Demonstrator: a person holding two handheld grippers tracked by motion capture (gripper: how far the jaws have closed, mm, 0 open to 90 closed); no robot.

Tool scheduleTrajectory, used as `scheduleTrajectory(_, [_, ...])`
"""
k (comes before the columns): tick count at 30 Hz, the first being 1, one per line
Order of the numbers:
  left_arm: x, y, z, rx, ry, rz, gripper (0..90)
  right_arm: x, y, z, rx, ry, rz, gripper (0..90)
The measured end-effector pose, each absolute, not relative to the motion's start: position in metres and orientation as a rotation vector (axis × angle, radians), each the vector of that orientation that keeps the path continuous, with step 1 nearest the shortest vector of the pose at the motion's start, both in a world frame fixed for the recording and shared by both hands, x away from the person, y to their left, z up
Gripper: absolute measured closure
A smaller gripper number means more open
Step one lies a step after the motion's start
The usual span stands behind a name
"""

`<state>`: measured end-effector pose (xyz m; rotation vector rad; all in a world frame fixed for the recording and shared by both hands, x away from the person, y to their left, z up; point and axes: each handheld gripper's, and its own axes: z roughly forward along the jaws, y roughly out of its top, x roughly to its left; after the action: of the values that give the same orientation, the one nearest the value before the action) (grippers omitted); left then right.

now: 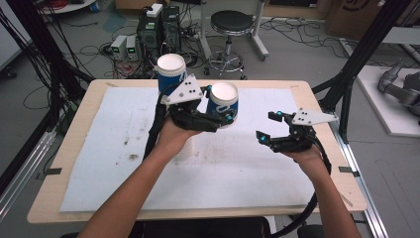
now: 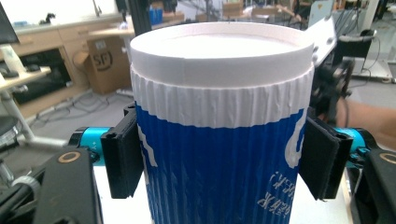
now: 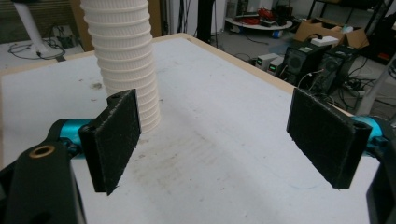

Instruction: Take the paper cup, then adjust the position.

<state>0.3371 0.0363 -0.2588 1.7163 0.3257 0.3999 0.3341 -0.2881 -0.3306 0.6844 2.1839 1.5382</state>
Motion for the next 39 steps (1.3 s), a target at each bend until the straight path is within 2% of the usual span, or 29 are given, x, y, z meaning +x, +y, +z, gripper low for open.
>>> scheduleTrajectory(15, [0.341, 0.036, -0.292, 1.736, 0.35, 0.374, 26.9, 0.317, -0.263, -0.352, 0.625, 2.203, 1.635, 17.9])
scheduleTrajectory(25, [0.34, 0.027, -0.314, 1.753, 0.348, 0.33, 27.1, 0.311, -0.245, -0.351, 0.542, 2.243, 1.681, 17.9])
scheduleTrajectory(39, [0.339, 0.026, -0.32, 1.692, 0.303, 0.209, 27.5, 0.328, -0.212, -0.354, 0.489, 2.296, 1.767, 15.5])
